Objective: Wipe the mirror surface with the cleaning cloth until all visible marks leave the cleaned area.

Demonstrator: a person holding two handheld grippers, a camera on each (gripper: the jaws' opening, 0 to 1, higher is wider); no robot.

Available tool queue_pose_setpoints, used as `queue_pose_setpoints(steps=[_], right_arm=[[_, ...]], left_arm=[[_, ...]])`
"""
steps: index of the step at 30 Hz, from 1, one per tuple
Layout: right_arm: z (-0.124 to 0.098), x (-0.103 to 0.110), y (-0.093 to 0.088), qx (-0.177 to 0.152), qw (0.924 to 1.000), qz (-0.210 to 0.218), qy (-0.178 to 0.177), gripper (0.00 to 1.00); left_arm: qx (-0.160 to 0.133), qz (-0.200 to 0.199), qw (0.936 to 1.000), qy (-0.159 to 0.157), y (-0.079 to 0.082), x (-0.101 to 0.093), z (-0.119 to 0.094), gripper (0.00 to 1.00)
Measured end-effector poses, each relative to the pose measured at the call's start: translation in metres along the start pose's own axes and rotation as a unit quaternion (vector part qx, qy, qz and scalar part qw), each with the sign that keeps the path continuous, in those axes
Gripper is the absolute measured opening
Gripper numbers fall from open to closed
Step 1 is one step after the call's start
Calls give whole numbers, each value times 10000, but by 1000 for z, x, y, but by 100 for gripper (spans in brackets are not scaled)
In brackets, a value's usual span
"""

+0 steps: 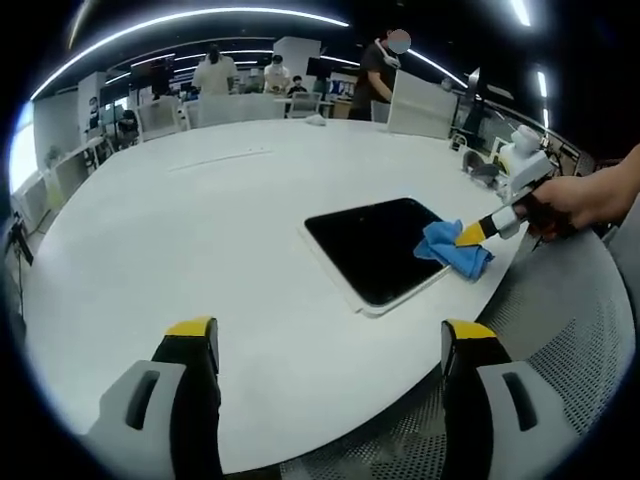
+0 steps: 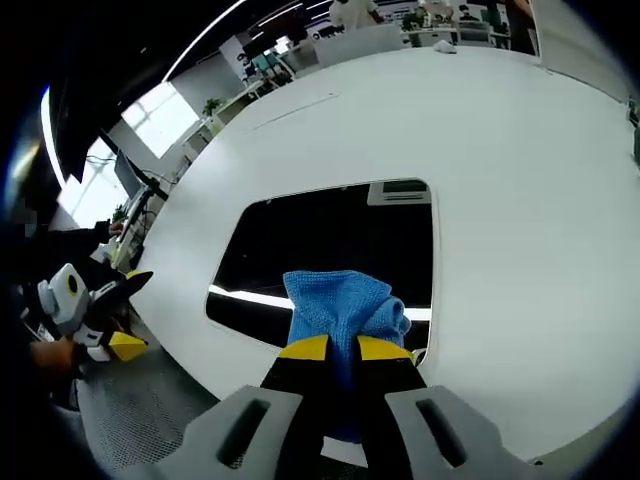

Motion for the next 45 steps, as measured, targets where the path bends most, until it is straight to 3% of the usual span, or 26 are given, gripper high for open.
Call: queue_pose_setpoints(steps=[45], right_arm=[[-13, -23, 3, 35, 9995, 232, -198, 3]], left_arm=[[49, 16, 10000, -76, 0, -2, 1, 92]])
Point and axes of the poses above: the point that each gripper's makers call its tool centre point, and the gripper's own axes: z roughly forward along the fingers, x roughly to its left, y roughly out of its top, the point moved 10 cm from there along -z, roughly backward along the fingers, and after that the axes turned 5 degrees about y, right-handed, at the moved point
